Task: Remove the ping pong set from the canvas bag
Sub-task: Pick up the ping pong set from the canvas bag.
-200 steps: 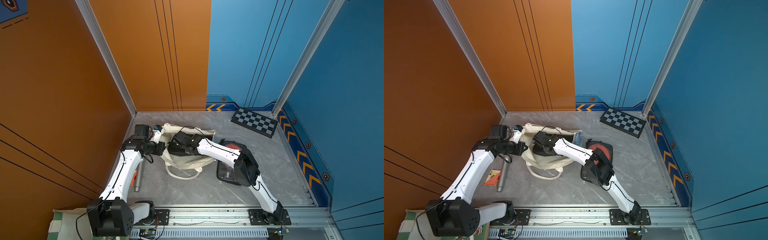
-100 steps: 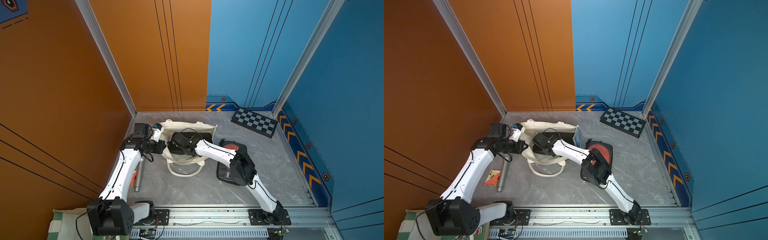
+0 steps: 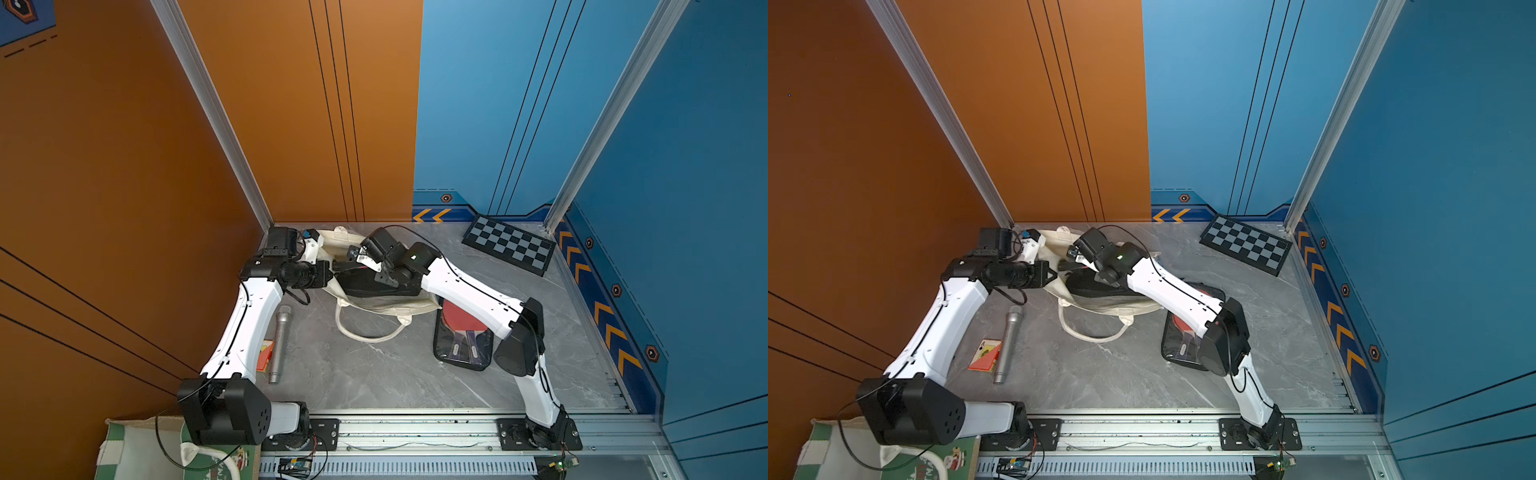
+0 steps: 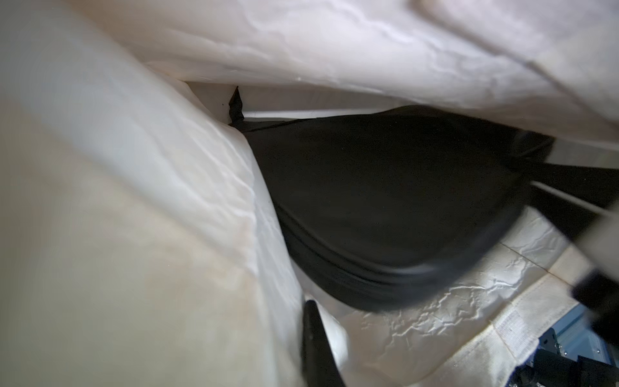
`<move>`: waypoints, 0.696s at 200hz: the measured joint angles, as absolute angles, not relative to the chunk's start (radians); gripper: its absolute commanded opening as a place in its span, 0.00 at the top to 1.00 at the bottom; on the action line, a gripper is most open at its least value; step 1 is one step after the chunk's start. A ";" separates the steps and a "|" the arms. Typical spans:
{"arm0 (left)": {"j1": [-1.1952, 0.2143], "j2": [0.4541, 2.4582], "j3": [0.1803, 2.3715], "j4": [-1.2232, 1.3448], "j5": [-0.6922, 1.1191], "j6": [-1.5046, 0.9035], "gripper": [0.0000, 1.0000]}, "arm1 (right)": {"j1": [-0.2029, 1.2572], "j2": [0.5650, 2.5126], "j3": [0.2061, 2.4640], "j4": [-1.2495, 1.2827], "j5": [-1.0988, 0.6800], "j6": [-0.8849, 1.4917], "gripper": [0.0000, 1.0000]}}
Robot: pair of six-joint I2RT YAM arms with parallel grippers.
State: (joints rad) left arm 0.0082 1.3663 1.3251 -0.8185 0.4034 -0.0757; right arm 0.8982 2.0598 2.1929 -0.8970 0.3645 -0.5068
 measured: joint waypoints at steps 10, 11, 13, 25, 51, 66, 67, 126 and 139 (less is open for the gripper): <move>0.007 1.382 1.342 -0.814 0.404 -0.099 1.00 | 0.876 2.011 2.202 -0.916 0.313 -0.482 1.00; 0.007 1.385 1.345 -0.813 0.405 -0.101 1.00 | 0.871 2.003 2.202 -0.919 0.305 -0.477 1.00; 0.007 1.388 1.347 -0.813 0.404 -0.105 1.00 | 0.866 1.995 2.203 -0.920 0.296 -0.471 1.00; 0.004 1.416 1.374 -0.811 0.405 -0.137 1.00 | 0.825 1.935 2.203 -0.925 0.211 -0.428 1.00; -0.009 1.489 1.446 -0.802 0.407 -0.198 1.00 | 0.719 1.808 2.176 -0.926 0.033 -0.323 1.00; -0.022 1.530 1.483 -0.794 0.408 -0.232 1.00 | 0.638 1.731 2.136 -0.919 -0.072 -0.248 1.00; -0.023 1.531 1.485 -0.794 0.408 -0.233 1.00 | 0.633 1.728 2.134 -0.918 -0.078 -0.245 1.00; -0.074 1.563 1.541 -0.750 0.389 -0.340 1.00 | 0.291 1.454 1.975 -0.843 -0.342 0.094 1.00; -0.075 1.564 1.547 -0.742 0.385 -0.364 1.00 | 0.229 1.393 1.924 -0.833 -0.373 0.163 1.00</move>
State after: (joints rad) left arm -0.0753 1.5639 1.5467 -0.7418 0.3851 -0.3641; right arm 0.2295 1.3930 1.9240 -0.8330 -0.3725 0.1635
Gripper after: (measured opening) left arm 0.059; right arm 0.058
